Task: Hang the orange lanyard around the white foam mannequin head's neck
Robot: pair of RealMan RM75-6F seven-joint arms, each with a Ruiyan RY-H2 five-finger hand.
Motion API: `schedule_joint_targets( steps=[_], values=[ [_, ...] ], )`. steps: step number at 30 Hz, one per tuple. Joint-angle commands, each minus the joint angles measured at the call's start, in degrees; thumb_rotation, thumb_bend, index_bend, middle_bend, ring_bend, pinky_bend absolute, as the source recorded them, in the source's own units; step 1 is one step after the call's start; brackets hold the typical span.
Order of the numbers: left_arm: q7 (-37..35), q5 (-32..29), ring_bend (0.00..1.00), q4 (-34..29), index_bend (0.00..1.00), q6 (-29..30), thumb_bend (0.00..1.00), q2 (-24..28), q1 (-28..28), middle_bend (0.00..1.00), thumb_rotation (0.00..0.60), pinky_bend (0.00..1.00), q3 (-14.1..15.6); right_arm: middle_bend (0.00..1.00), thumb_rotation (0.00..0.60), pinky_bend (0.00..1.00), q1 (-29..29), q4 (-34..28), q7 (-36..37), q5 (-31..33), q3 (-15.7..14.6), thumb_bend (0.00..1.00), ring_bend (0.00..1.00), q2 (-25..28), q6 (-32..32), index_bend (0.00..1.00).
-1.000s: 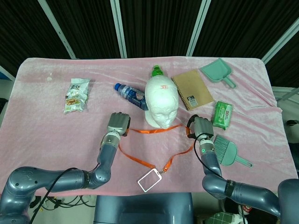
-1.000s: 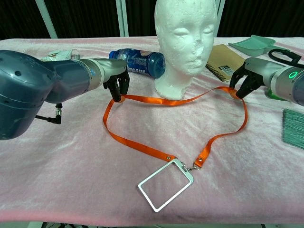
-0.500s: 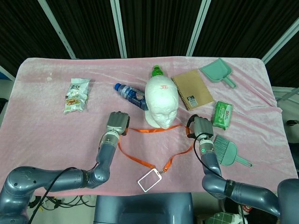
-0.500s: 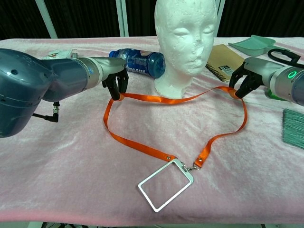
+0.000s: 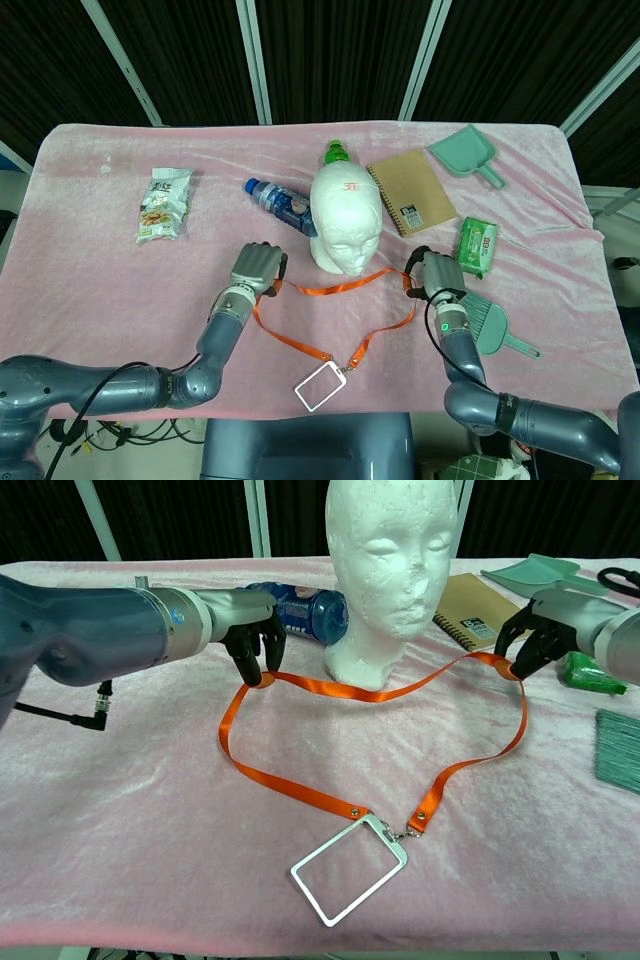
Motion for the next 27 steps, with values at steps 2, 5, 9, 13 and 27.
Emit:
schedule_joint_targets(
  steps=[2, 5, 9, 13, 27],
  values=[
    [-3.7, 6.19, 0.25, -6.26, 0.66, -0.37, 0.46, 4.38, 2.75, 0.37, 0.6, 0.32, 1.83, 0.26, 0.6, 0.21, -2.41, -3.98, 2.38, -3.17, -0.94, 0.56, 0.29, 2.83, 0.75, 0.78],
    [-4.84, 8.92, 0.25, -9.08, 0.66, -0.1, 0.46, 6.27, 3.65, 0.37, 0.6, 0.32, 2.7, 0.26, 0.6, 0.21, -3.98, -6.45, 3.83, -4.95, -1.62, 0.56, 0.29, 4.33, 1.6, 0.78],
    [-6.64, 12.37, 0.25, -12.21, 0.66, 0.57, 0.46, 8.02, 4.55, 0.37, 0.6, 0.32, 3.11, 0.26, 0.6, 0.21, -6.08, -9.32, 6.5, -7.9, -1.95, 0.57, 0.29, 5.99, 3.02, 0.78],
    [-8.64, 16.23, 0.25, -14.27, 0.66, 1.3, 0.46, 9.06, 5.3, 0.37, 0.6, 0.32, 3.29, 0.26, 0.6, 0.21, -8.06, -11.78, 9.15, -11.71, -2.12, 0.57, 0.29, 7.52, 4.73, 0.78],
    [-16.36, 24.14, 0.25, -17.32, 0.66, 4.2, 0.46, 11.25, 6.9, 0.37, 0.6, 0.32, 0.27, 0.26, 0.6, 0.21, -10.98, -17.61, 12.94, -20.92, 0.89, 0.57, 0.29, 11.81, 11.36, 0.79]
  ],
)
